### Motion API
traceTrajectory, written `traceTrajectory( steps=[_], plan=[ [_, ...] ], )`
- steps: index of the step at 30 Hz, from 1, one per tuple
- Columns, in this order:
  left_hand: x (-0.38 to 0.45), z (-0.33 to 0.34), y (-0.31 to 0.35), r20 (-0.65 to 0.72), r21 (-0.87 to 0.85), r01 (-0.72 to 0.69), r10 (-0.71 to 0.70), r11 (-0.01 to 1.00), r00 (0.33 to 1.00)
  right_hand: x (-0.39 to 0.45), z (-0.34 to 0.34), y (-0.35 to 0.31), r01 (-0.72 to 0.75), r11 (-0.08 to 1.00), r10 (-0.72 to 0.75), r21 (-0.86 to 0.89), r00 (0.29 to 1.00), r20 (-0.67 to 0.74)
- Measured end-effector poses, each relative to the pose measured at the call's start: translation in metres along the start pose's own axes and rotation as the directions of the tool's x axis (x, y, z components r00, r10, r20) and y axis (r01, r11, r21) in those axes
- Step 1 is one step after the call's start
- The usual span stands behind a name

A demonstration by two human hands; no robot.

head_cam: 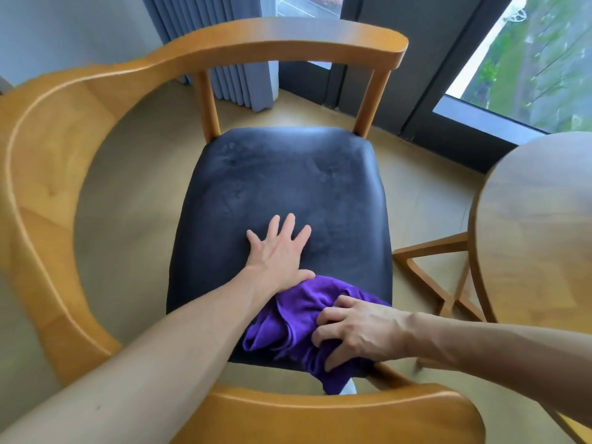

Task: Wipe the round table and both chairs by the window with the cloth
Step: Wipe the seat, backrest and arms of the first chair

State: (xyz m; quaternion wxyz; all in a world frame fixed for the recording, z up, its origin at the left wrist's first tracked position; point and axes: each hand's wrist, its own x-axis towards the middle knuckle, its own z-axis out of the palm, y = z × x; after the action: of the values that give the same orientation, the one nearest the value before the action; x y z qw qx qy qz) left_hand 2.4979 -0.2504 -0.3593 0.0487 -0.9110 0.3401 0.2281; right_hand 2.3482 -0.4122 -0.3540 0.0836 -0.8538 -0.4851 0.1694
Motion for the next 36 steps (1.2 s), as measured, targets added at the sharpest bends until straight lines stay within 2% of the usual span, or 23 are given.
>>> traceTrajectory(
  steps=[7, 14, 22, 36],
  plan=[
    [-0.004, 0.001, 0.017, -0.017, 0.046, -0.110, 0.111, 0.993, 0.994, -0.019, 0.009, 0.001, -0.010, 1.000, 0.010, 0.010, 1.000, -0.028],
    [-0.004, -0.001, 0.024, -0.058, -0.015, -0.086, 0.085, 0.996, 0.995, -0.057, 0.016, -0.003, -0.111, 0.993, 0.112, 0.049, 0.994, -0.010],
    [-0.006, -0.002, 0.018, -0.058, 0.017, -0.103, 0.104, 0.995, 0.993, -0.061, 0.016, -0.002, -0.123, 0.989, 0.126, 0.086, 0.991, -0.035],
    [-0.006, -0.002, 0.019, -0.074, -0.060, -0.079, 0.075, 0.995, 0.994, -0.051, 0.028, -0.009, -0.206, 0.977, 0.196, -0.062, 0.970, -0.143]
  ],
)
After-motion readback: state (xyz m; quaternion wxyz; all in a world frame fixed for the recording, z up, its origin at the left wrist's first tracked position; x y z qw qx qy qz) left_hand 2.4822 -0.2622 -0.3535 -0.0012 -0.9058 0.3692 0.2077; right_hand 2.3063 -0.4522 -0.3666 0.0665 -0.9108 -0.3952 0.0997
